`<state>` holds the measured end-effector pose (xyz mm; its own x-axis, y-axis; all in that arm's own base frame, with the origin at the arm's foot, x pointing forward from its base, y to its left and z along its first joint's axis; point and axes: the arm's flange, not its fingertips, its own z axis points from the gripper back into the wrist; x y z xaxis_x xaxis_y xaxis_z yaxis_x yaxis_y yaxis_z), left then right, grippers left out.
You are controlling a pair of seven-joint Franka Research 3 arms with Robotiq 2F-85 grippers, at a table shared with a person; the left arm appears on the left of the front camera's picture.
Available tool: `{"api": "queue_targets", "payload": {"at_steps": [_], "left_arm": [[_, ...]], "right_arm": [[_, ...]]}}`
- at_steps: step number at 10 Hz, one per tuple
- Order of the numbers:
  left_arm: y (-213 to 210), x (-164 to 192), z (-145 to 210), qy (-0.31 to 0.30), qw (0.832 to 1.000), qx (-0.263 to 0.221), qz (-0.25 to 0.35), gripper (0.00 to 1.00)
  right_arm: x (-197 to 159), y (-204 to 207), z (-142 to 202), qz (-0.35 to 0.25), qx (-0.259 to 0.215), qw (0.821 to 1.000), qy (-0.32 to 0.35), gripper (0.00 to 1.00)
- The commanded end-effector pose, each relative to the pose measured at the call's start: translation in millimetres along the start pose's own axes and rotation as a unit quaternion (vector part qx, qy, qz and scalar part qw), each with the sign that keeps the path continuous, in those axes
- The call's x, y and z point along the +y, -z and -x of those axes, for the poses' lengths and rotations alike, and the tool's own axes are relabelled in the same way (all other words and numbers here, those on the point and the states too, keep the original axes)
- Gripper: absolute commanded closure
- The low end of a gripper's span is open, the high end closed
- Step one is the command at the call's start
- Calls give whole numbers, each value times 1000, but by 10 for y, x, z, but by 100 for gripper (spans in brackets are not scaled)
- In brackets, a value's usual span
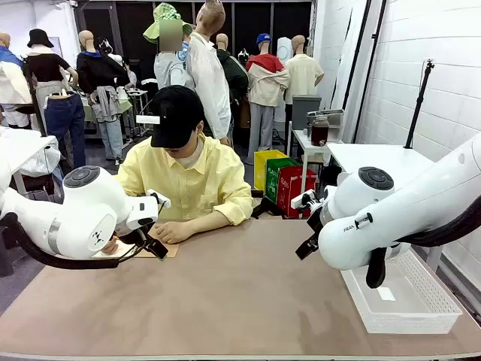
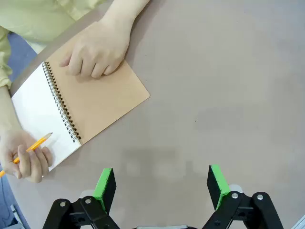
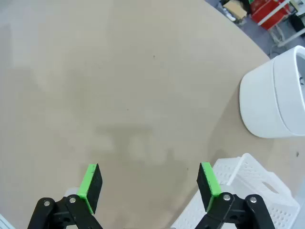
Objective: Sort the paper based on its condition.
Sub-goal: If a person hands you a paper, place it in the Organizing basket , and if it's crumpled, put it in the Trash can.
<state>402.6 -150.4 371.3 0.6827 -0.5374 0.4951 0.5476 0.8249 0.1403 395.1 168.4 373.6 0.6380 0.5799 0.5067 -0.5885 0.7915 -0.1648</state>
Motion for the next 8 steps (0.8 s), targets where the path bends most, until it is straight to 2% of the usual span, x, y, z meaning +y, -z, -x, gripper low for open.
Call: {"api": "queue_targets", "payload": {"at_steps": [1, 8], "left_arm": [[0, 0, 0, 0, 1000, 0, 0, 0], [0, 0, 0, 0, 1000, 0, 0, 0]], "right_arm": [[0, 0, 0, 0, 0, 1000, 0, 0], [0, 0, 0, 0, 0, 1000, 0, 0]]}}
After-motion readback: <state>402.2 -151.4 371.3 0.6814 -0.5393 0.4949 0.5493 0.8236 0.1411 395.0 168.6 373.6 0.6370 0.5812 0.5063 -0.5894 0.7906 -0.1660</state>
